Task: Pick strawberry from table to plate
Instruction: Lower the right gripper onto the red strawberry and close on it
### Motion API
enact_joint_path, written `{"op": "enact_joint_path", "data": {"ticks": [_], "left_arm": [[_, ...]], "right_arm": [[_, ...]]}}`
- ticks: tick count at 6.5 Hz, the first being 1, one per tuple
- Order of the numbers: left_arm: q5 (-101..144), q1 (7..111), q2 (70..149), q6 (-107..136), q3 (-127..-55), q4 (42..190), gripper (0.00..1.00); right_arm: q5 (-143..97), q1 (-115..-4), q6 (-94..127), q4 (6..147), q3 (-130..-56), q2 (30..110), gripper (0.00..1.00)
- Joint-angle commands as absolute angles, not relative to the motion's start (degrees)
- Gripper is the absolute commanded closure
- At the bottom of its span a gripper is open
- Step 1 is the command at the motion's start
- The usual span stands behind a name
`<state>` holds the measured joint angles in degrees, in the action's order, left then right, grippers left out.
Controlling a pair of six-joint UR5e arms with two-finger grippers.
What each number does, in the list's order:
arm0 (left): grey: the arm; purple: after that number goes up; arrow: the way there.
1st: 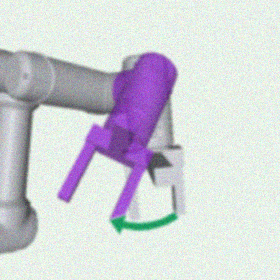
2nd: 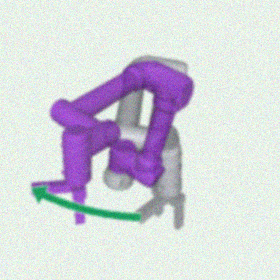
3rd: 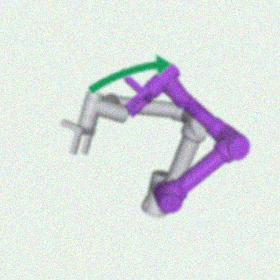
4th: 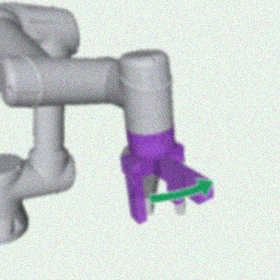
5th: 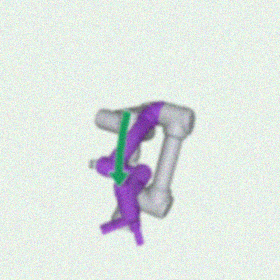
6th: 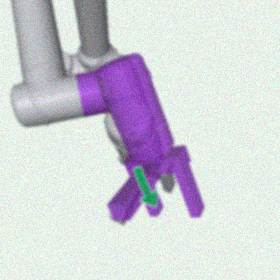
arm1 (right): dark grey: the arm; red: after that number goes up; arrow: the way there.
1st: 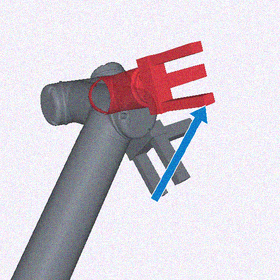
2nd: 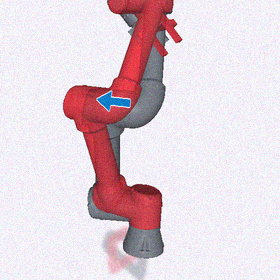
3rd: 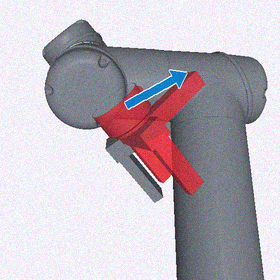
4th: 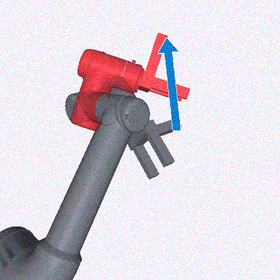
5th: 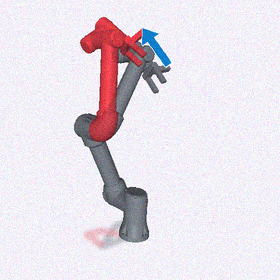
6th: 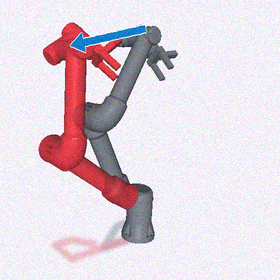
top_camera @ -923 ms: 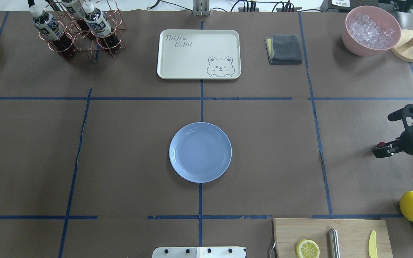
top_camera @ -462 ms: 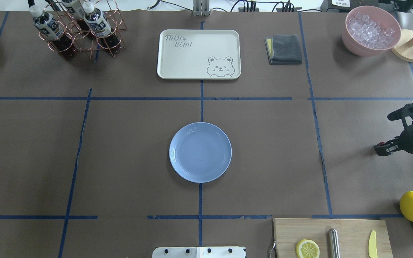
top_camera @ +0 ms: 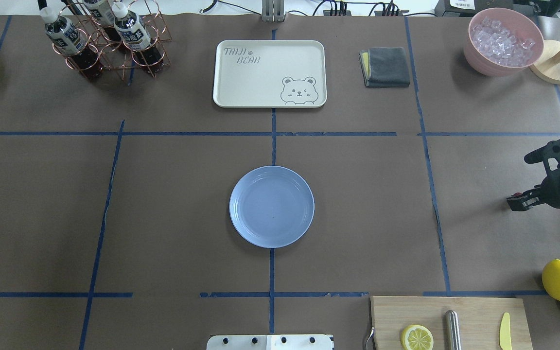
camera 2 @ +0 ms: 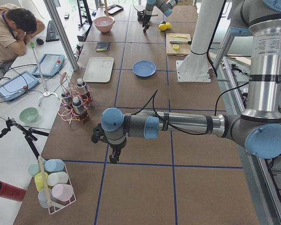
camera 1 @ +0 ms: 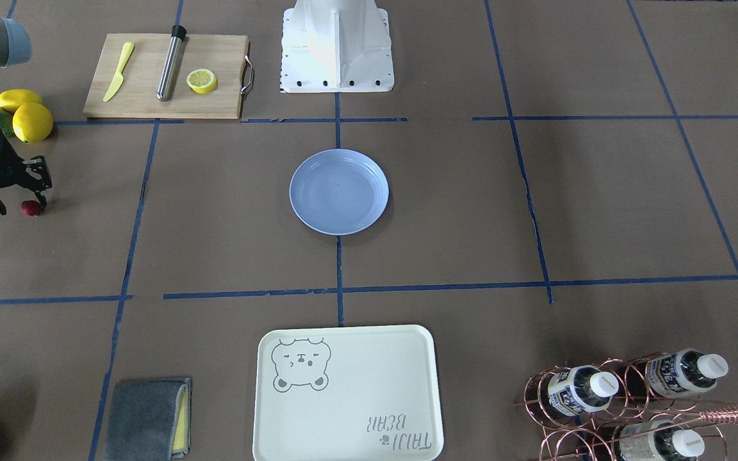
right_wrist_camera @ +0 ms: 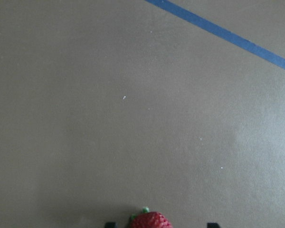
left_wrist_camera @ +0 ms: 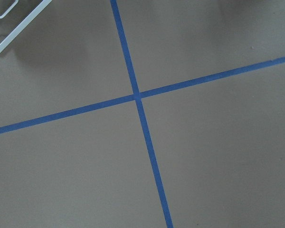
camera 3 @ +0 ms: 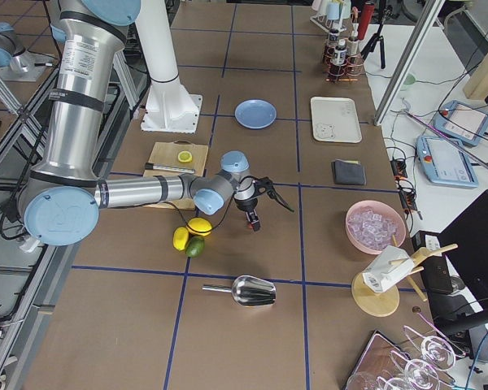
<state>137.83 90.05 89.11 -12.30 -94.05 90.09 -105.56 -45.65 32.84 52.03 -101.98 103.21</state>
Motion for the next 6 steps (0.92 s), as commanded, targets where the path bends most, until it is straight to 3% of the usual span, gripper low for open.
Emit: {"op": "enact_joint_path", "data": {"ticks": [1,2,5,6], "left_arm": [[137.9,90.1,89.1,-12.3,-94.1,90.1,0.00],[137.9,90.0,89.2,-12.3,-94.1,90.1,0.00],[137.9,90.0,89.4,-12.3,-94.1,90.1,0.00],[137.9,90.0,89.5,-12.3,-94.1,90.1,0.00]], "right_arm": [[-105.6,-45.6,32.8,52.0,-101.9,103.2,0.83],[-106.0,-45.7,33.1,51.9,-102.2,103.2,1.00],[-109.2,-45.6,39.7,53.4,-111.1,102.0,1.00],[-111.2,-45.6,44.0,62.4,-114.0,94.6,1.00]]}}
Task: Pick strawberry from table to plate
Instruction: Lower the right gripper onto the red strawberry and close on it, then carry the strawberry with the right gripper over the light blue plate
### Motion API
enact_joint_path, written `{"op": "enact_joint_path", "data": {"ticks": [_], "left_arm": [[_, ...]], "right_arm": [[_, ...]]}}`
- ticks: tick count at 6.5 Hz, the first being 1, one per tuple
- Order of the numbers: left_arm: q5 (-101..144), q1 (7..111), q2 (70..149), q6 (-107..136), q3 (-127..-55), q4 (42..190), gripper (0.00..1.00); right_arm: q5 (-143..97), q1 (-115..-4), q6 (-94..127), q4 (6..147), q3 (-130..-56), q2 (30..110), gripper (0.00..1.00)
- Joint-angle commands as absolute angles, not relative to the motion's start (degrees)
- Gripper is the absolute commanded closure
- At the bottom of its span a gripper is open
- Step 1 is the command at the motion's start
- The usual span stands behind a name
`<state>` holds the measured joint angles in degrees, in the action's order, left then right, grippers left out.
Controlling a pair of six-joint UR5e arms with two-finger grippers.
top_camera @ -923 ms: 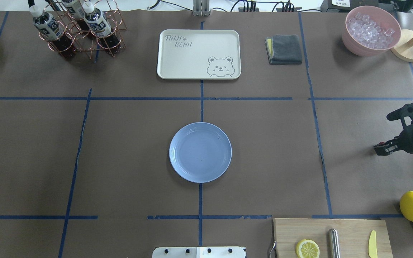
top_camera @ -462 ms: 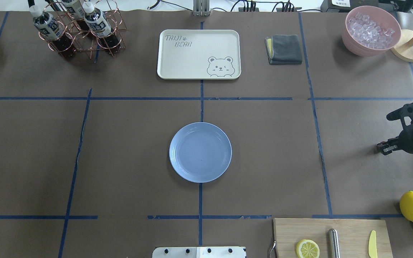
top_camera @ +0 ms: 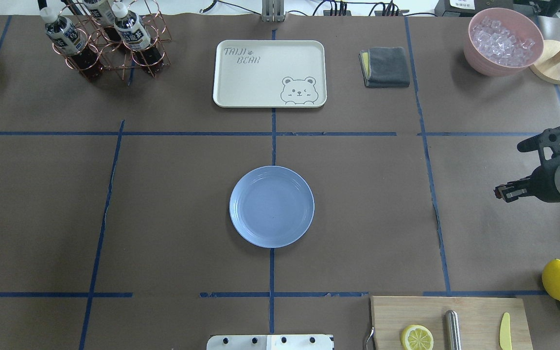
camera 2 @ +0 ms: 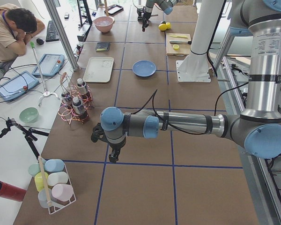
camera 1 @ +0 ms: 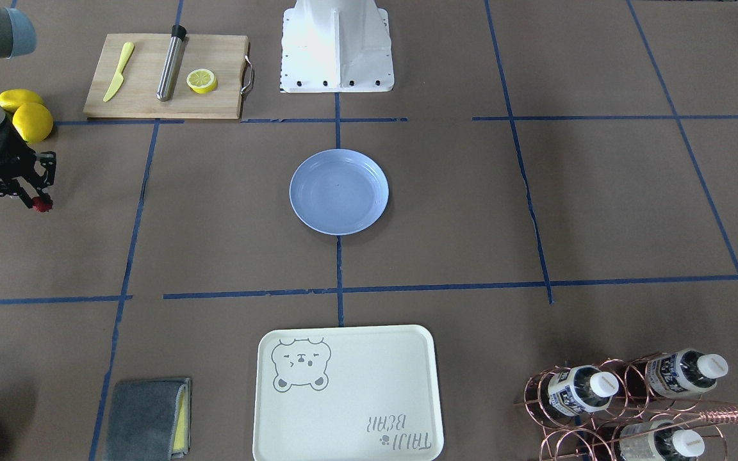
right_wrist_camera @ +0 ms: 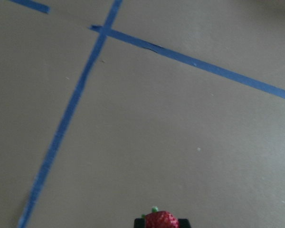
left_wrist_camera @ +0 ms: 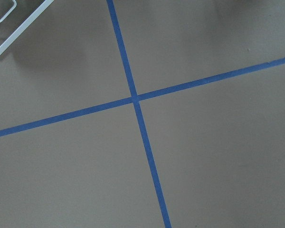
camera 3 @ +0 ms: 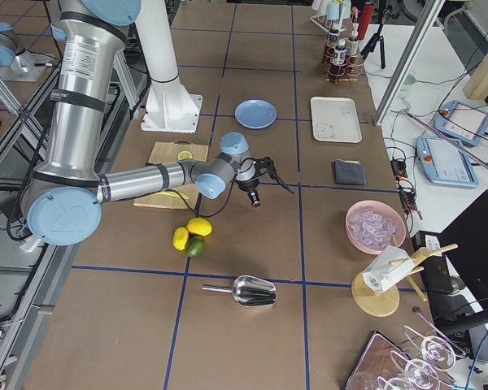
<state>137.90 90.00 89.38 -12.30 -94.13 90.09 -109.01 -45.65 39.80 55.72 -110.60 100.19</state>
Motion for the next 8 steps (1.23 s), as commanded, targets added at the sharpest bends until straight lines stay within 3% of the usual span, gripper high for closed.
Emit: {"op": "enact_joint_path", "data": {"ticks": [1,3,5,8], "left_arm": [[138.0,90.0,89.5,-12.3,-94.2,90.1,0.00],[137.5,90.1,89.0,-12.7,-94.9,90.0,0.00],[137.3,90.1,88.6,-12.7,-94.9,89.9,0.00],[137.8,90.1,88.6,-12.7,-94.9,90.0,0.00]], "right_arm": [[-110.8,-44.0,49.1,75.7,-114.1,82.4,1.00],[-106.0,-34.6,58.8,92.8,-112.2,63.6,1.00],[-100.8,-26.9,66.9,95.7,-106.7,54.2,1.00],[-94.5,-21.1,74.4,95.2,-90.2,41.7,1.00]]}}
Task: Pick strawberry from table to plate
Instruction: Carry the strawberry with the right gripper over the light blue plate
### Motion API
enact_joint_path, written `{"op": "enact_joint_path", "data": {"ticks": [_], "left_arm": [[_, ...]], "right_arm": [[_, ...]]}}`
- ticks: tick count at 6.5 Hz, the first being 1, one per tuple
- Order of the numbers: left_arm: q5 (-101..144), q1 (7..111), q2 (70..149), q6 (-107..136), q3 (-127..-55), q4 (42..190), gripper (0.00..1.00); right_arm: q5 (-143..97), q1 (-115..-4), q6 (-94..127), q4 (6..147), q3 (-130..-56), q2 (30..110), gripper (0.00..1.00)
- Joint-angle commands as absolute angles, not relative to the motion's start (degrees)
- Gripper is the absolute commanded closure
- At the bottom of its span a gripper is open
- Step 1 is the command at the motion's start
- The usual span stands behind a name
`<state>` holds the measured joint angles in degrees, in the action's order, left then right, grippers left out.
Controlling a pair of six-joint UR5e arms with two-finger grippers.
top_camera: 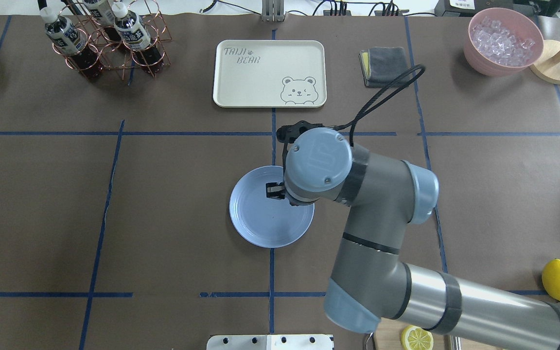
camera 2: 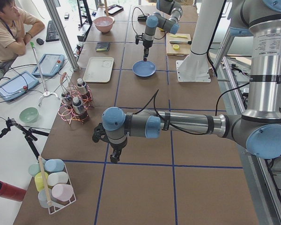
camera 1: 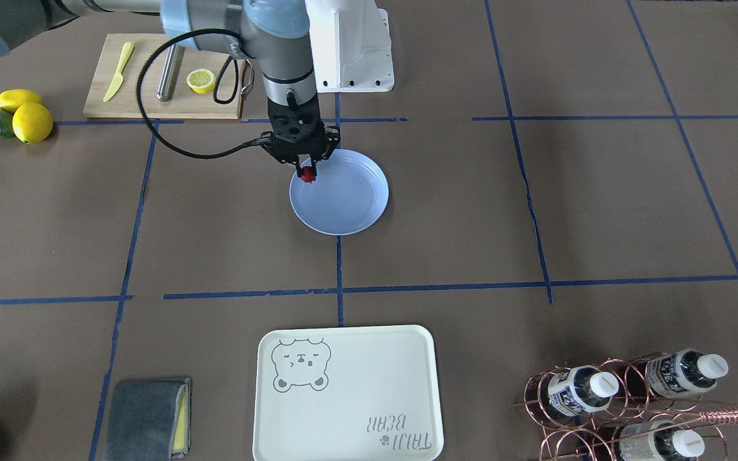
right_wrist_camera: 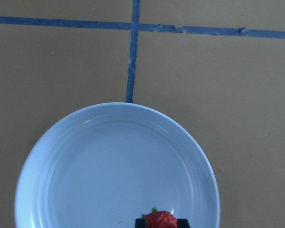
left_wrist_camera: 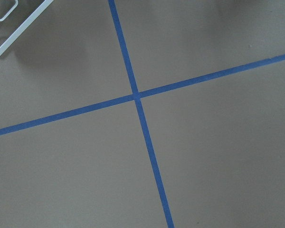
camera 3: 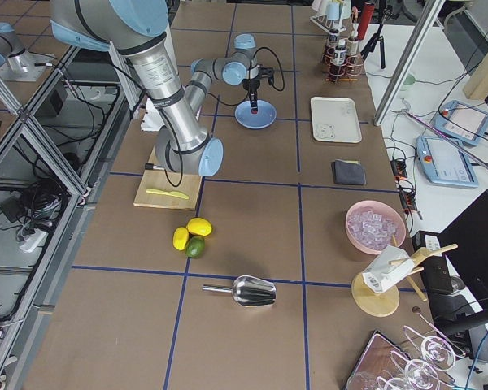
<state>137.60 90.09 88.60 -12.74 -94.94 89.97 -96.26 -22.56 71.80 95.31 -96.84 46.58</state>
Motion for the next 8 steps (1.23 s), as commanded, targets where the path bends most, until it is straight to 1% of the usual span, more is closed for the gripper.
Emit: {"op": "enact_joint_path", "data": {"ticks": [1,5,6,7,8], "left_arm": [[137.9,90.1,88.6,-12.7,-94.9,90.0,0.00],[137.9,90.1,88.6,-12.7,-94.9,90.1,0.00],[137.9,90.0,88.7,-12.7,-94.9,90.1,0.00],[137.9,90.0,88.7,-12.7,-94.9,90.1,0.00],[137.9,90.0,88.7,-12.7,-94.9,90.1,0.00]], "right_arm": [[-94.4,-20.0,74.4,95.1,-89.6,41.7,1.00],[-88.6,-20.0,74.4,95.0,-88.8,42.7,1.00],[-88.7,-20.0,74.4,94.9,-88.8,42.7,0.79],[-88.7,-20.0,74.4,94.9,-88.8,42.5,0.50],[-88.7,-20.0,74.4,94.9,-88.8,42.5,0.44]]}}
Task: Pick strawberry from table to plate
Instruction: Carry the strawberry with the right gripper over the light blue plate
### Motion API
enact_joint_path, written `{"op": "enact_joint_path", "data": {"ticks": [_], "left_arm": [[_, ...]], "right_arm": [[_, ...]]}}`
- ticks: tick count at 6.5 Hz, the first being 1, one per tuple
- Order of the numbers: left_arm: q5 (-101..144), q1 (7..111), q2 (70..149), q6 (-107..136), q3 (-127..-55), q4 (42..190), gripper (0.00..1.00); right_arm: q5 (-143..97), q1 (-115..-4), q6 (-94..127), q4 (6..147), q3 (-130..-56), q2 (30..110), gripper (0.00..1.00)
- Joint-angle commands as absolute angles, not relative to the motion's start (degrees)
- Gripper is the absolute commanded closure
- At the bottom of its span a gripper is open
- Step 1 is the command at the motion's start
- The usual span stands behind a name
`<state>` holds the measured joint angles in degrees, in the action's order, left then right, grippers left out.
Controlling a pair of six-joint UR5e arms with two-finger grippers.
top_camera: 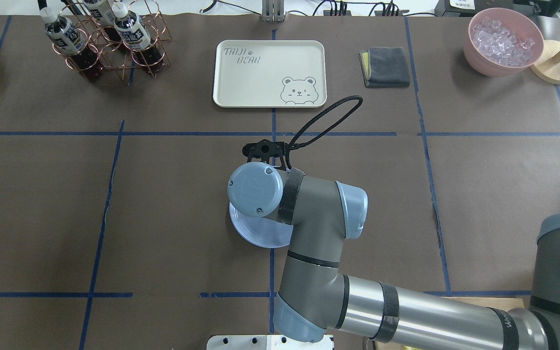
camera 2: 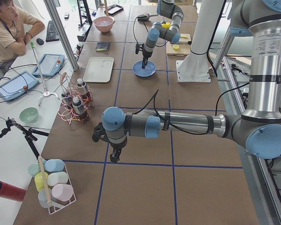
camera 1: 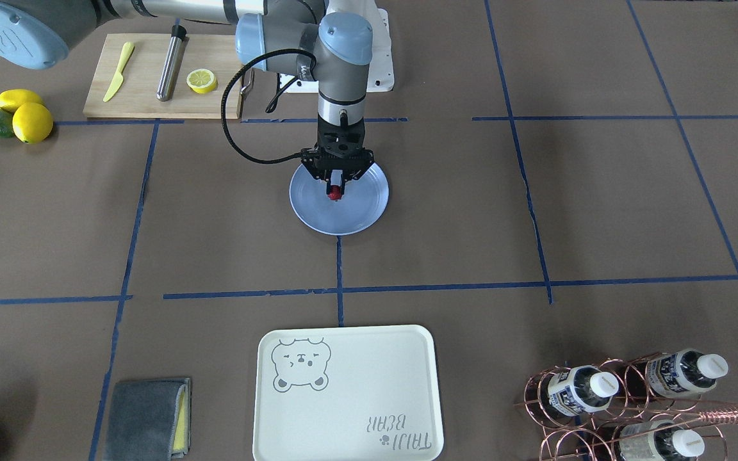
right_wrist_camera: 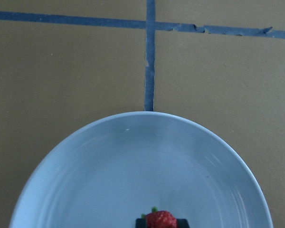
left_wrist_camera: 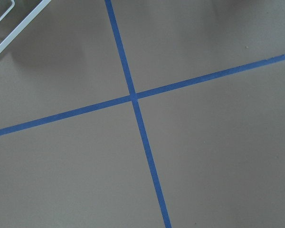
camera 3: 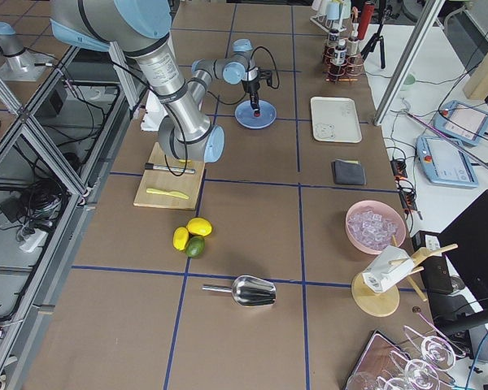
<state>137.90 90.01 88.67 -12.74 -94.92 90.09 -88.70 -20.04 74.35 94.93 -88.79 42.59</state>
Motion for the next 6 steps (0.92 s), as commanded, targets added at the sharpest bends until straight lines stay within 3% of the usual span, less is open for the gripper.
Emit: {"op": "enact_joint_path", "data": {"ticks": [1,2,3,5,6], "left_arm": [[137.9,90.0,88.8,-12.7,-94.9,90.2,0.00],[138.0,90.0,88.8,-12.7,-94.9,90.2,0.00],[138.0,90.0,88.9,-12.7,-94.9,90.2,0.00],[137.9,90.1,88.8,-12.7,-95.0,90.2,0.00],[137.8,90.1,88.6,-12.7,-95.4,90.0,0.00]], "right_arm": [[-88.7,-19.9,74.4,94.9,-88.7,42.5,0.40],[-88.8,-19.7,74.4,94.9,-88.8,42.5,0.35],[-89.0,-19.8,74.3,95.0,-89.6,42.3,0.02],[-95.0,-27.7,68.4,95.5,-95.2,44.2,0.00],[-104.1,-36.6,58.1,95.5,-102.1,50.8,0.00]]}}
